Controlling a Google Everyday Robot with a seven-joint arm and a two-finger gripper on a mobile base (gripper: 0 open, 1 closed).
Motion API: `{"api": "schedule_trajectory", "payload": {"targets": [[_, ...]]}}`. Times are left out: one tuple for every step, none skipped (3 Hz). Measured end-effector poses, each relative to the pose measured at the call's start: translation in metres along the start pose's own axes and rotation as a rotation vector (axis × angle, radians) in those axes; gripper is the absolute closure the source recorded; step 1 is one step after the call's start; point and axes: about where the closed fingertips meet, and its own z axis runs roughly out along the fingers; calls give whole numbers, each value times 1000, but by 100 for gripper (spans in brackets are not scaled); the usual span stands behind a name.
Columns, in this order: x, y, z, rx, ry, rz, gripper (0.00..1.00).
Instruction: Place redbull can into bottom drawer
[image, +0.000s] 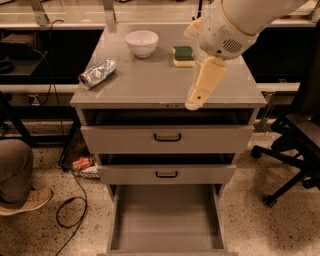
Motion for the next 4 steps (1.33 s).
{"api": "schedule_trajectory", "payload": {"targets": [[-4, -2, 6, -9, -9, -20, 0], [-13, -25, 41, -42, -12, -107, 0], [-32, -60, 96, -100, -3, -206, 0], [-49, -87, 144, -152, 53, -281, 0]]}}
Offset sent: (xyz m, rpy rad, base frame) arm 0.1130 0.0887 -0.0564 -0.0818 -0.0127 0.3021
